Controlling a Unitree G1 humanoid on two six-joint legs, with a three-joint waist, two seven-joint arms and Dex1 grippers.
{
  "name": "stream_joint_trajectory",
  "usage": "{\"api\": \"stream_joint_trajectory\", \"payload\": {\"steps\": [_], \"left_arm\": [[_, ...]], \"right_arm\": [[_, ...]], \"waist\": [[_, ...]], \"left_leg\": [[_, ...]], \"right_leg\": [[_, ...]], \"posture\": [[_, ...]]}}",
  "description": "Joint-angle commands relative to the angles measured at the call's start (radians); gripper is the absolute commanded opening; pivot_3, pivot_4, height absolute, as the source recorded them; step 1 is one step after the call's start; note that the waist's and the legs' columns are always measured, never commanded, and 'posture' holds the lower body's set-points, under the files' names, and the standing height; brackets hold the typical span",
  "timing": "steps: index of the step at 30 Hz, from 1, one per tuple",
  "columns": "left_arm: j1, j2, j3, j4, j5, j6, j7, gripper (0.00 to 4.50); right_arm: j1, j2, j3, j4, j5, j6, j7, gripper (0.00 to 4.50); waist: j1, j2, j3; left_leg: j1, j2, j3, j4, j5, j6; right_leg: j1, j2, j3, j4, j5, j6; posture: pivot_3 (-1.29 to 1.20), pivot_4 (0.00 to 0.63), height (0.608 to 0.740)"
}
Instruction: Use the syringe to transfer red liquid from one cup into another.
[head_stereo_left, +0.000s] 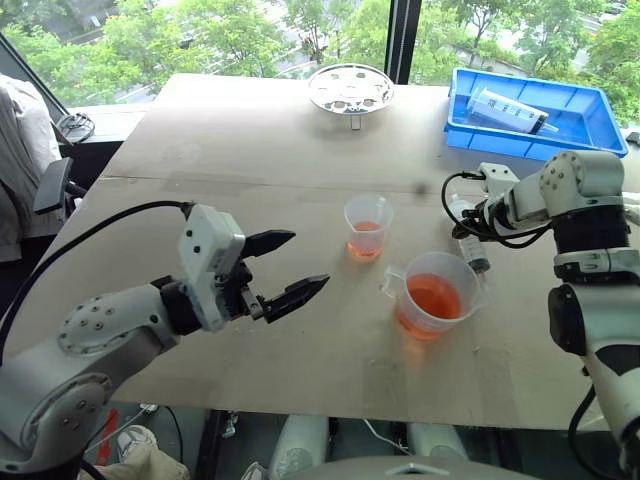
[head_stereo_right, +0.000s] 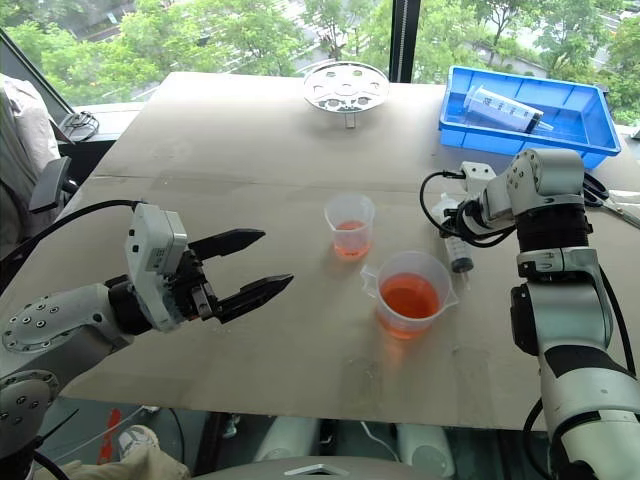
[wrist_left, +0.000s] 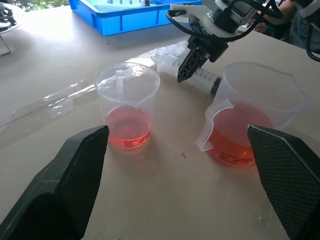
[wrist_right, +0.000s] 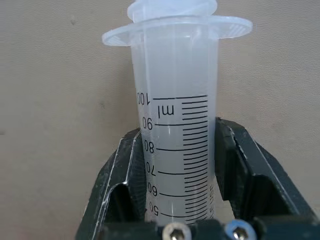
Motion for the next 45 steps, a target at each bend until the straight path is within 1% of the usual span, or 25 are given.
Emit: {"api": "stream_joint_trajectory", "payload": {"steps": [1,2,6,8,10,12,14,15,16,18,19,22,24,27,30,33,36,38,40,42,45], "left_arm": [[-0.001,0.000,0.027,-0.032,-0.018,-0.027,0.013,4.50],[-0.005,-0.001,0.022,-0.028,-0.017,-0.029,0.015,4.50],[-0.035,-0.009,0.011,-0.005,-0.028,-0.033,0.034,4.50],[-0.067,-0.015,0.004,0.019,-0.026,-0.035,0.048,4.50],[-0.106,-0.026,-0.014,0.055,-0.006,-0.043,0.055,4.50],[-0.129,-0.030,-0.028,0.079,0.016,-0.051,0.051,4.50],[-0.169,-0.039,-0.047,0.122,0.026,-0.054,0.042,4.50],[-0.193,-0.057,-0.056,0.146,0.038,-0.071,0.042,4.50],[-0.217,-0.083,-0.062,0.168,0.050,-0.096,0.039,4.50],[-0.255,-0.092,-0.081,0.202,0.083,-0.113,0.019,4.50],[-0.270,-0.084,-0.089,0.219,0.087,-0.106,-0.002,4.50],[-0.335,-0.076,-0.114,0.268,0.058,-0.065,-0.033,4.50],[-0.382,-0.083,-0.129,0.294,0.051,-0.052,-0.044,4.50],[-0.471,-0.099,-0.169,0.334,0.069,-0.052,-0.068,4.50],[-0.551,-0.115,-0.203,0.368,0.081,-0.049,-0.092,4.50],[-0.623,-0.128,-0.230,0.388,0.083,-0.044,-0.116,4.50],[-0.680,-0.118,-0.262,0.397,0.107,-0.019,-0.119,4.50],[-0.709,-0.120,-0.267,0.409,0.103,-0.010,-0.136,4.50],[-0.746,-0.137,-0.270,0.426,0.088,0.002,-0.141,4.50],[-0.795,-0.156,-0.303,0.440,0.101,0.026,-0.133,4.50],[-0.858,-0.202,-0.361,0.463,0.137,0.025,-0.146,4.50]], "right_arm": [[0.033,-0.062,0.006,-0.116,0.009,0.006,0.059,1.46],[0.054,-0.081,-0.012,-0.173,0.022,0.005,0.086,1.46],[0.183,-0.110,-0.161,-0.422,0.085,-0.151,0.195,1.46],[0.235,-0.119,-0.285,-0.559,0.176,-0.202,0.285,1.46],[0.266,-0.099,-0.470,-0.697,0.299,-0.222,0.328,1.46],[0.290,-0.076,-0.577,-0.787,0.388,-0.242,0.340,1.46],[0.314,-0.041,-0.687,-0.885,0.580,-0.248,0.350,1.46],[0.326,-0.015,-0.730,-0.929,0.681,-0.271,0.330,1.46],[0.350,0.008,-0.753,-0.967,0.780,-0.305,0.305,1.46],[0.420,0.010,-0.741,-1.041,0.907,-0.352,0.287,1.46],[0.459,0.011,-0.719,-1.079,0.934,-0.374,0.273,1.45],[0.621,0.082,-0.655,-1.204,1.023,-0.499,0.212,1.45],[0.723,0.113,-0.601,-1.280,0.999,-0.571,0.233,1.45],[0.897,0.169,-0.471,-1.362,0.757,-0.730,0.401,1.45],[1.008,0.171,-0.327,-1.311,0.508,-0.917,0.540,1.45],[1.064,0.165,-0.247,-1.230,0.341,-1.090,0.649,1.45],[1.075,0.181,-0.209,-1.161,0.252,-1.219,0.689,1.45],[1.046,0.186,-0.212,-1.141,0.254,-1.237,0.670,1.45],[1.045,0.165,-0.184,-1.115,0.210,-1.272,0.699,1.45],[1.073,0.148,-0.129,-1.082,0.151,-1.325,0.750,1.45],[1.108,0.145,-0.067,-1.014,0.090,-1.390,0.786,1.45]], "waist": [[0.004,0.000,0.000],[0.005,0.000,0.000],[0.003,0.001,0.000],[0.001,0.001,0.001],[0.002,0.003,0.002],[0.003,0.003,0.002],[0.002,0.002,0.001],[0.003,0.002,0.001],[0.003,0.002,0.001],[0.003,0.002,0.001],[0.002,0.002,0.001],[0.002,0.001,0.001],[0.002,0.001,0.001],[0.003,0.001,0.000],[0.001,0.001,0.001],[0.000,0.001,0.001],[0.001,0.001,0.001],[-0.001,0.002,0.001],[0.001,0.002,0.002],[0.005,0.002,0.002],[0.008,0.002,0.001]], "left_leg": [[0.000,0.000,0.000,0.000,0.000,0.000],[0.000,0.000,-0.001,0.000,0.000,0.000],[-0.001,0.000,0.000,0.000,0.000,0.000],[-0.001,0.000,0.000,0.000,0.000,0.000],[-0.001,0.000,0.000,0.000,0.000,0.000],[-0.001,0.001,-0.001,0.000,0.000,0.000],[0.000,0.001,-0.002,0.000,0.000,0.000],[0.000,0.001,-0.002,0.000,0.000,0.000],[0.000,0.001,-0.002,0.000,0.000,0.000],[0.001,0.001,-0.002,0.001,0.000,0.000],[0.001,0.001,-0.002,0.001,0.000,0.000],[0.001,0.001,-0.001,0.001,0.000,0.000],[0.001,0.001,-0.002,0.001,0.000,0.000],[0.001,0.001,-0.001,0.002,0.000,0.000],[0.002,0.001,-0.002,0.003,0.000,0.000],[0.003,0.001,-0.002,0.004,0.000,0.000],[0.003,0.001,-0.003,0.005,0.000,0.000],[0.003,0.001,-0.002,0.005,0.000,0.000],[0.003,0.001,-0.003,0.004,0.000,0.000],[0.003,0.001,-0.003,0.004,0.000,-0.001],[0.003,0.000,-0.004,0.005,0.000,-0.001]], "right_leg": [[0.000,0.000,0.000,0.000,0.000,0.000],[0.000,0.000,-0.001,0.000,0.000,0.000],[0.000,0.000,0.000,-0.001,0.000,0.000],[0.000,0.000,0.000,-0.001,0.000,0.000],[-0.001,0.001,0.000,0.000,0.000,0.000],[0.000,0.002,-0.001,0.001,0.000,0.000],[0.000,0.002,-0.001,0.001,0.000,0.000],[0.001,0.002,-0.001,0.000,0.000,0.000],[0.002,0.002,-0.001,0.000,0.000,0.000],[0.002,0.002,-0.001,0.001,0.000,0.000],[0.002,0.002,-0.001,0.001,0.000,0.001],[0.002,0.002,-0.001,0.000,0.000,0.001],[0.002,0.002,-0.001,0.001,0.000,0.001],[0.002,0.001,-0.001,0.001,0.000,0.001],[0.004,0.002,-0.002,0.001,0.000,0.002],[0.005,0.002,-0.002,0.001,0.000,0.002],[0.005,0.002,-0.002,0.001,0.000,0.002],[0.005,0.002,-0.002,0.001,0.000,0.002],[0.005,0.002,-0.002,0.001,0.000,0.002],[0.005,0.002,-0.002,0.001,0.000,0.002],[0.006,0.002,-0.003,0.000,0.000,0.002]], "posture": [[0.00,0.150,0.740],[0.00,0.150,0.740],[0.00,0.150,0.740],[0.00,0.150,0.740],[0.00,0.150,0.740],[0.00,0.150,0.740],[0.00,0.150,0.740],[0.00,0.150,0.740],[0.00,0.150,0.740],[0.00,0.150,0.740],[0.00,0.150,0.740],[0.00,0.150,0.740],[0.00,0.150,0.740],[0.00,0.150,0.740],[0.00,0.150,0.740],[0.00,0.150,0.740],[0.00,0.150,0.740],[0.00,0.150,0.740],[0.00,0.150,0.740],[0.00,0.150,0.740],[0.00,0.150,0.740]]}}
